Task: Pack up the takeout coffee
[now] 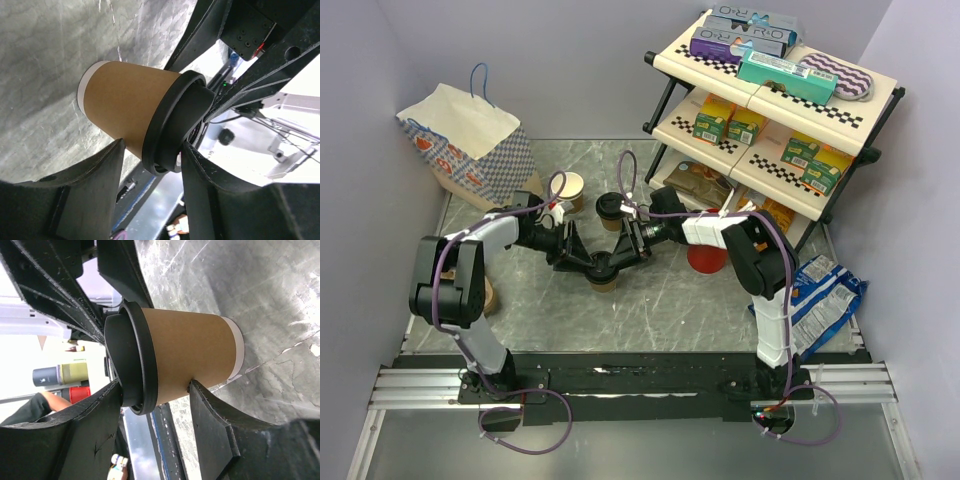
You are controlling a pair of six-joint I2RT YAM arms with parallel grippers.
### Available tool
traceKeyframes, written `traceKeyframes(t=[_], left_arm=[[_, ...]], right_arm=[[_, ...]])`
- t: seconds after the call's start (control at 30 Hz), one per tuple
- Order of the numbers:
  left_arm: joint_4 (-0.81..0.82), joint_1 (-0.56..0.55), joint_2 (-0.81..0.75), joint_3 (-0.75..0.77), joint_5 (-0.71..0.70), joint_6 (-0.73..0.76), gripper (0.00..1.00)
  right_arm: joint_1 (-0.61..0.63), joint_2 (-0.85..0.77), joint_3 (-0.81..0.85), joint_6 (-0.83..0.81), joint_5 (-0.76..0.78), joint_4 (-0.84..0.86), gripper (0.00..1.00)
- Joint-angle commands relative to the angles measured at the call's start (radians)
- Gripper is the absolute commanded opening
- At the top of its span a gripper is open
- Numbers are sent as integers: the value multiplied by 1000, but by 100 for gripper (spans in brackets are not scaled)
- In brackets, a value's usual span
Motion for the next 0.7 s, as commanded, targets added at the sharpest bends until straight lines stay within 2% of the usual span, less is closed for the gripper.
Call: traceKeyframes(t=[0.0,0.27,0.67], left_arm=[[71,-1,90,-20,-202,10,52],[73,48,137,-15,-187,-40,51],[136,48,183,-75,-184,-164,51]], right_arm=[[14,94,-39,-20,141,-59,61],[17,73,-10,-61,163,-107,61],[26,48,-27,-88,222,-163,62]])
